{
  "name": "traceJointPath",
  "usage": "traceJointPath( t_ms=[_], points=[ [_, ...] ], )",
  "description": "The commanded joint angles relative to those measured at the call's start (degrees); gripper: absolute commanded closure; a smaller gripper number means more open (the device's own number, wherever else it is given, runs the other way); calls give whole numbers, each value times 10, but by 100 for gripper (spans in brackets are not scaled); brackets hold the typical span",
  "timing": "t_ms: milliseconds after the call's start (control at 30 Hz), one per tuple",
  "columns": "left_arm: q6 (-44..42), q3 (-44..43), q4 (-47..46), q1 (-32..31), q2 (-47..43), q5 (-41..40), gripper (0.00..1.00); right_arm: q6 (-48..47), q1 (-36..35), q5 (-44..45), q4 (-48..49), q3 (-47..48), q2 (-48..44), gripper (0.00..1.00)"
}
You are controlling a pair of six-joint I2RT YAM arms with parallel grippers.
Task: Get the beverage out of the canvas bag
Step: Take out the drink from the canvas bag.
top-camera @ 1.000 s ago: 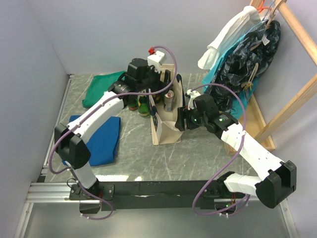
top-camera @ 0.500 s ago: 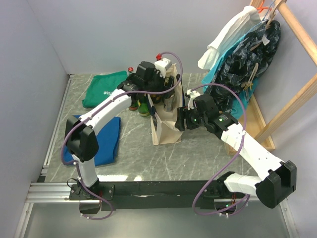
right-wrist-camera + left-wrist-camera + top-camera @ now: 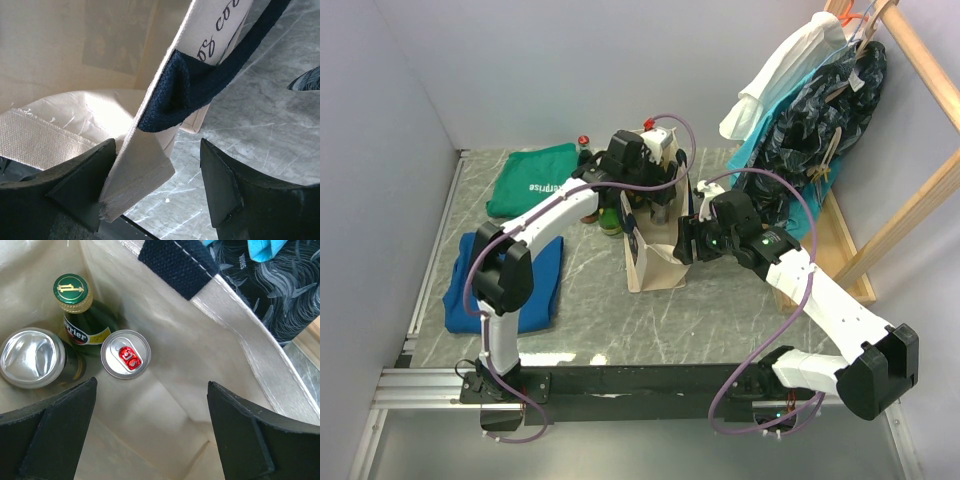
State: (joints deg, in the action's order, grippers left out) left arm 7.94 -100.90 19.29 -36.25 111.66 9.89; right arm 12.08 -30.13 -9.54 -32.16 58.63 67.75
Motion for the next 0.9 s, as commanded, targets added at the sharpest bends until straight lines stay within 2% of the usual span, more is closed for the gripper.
traceJointPath(
  t_ms=[0,867],
  points=[
    [1,-35,-13,-1,6,6,4,-15,-9,5,-32,0,5,25],
    [-1,-77,-15,0,81,-36,3,-18,-9,11,-36,10,7,26]
  ],
)
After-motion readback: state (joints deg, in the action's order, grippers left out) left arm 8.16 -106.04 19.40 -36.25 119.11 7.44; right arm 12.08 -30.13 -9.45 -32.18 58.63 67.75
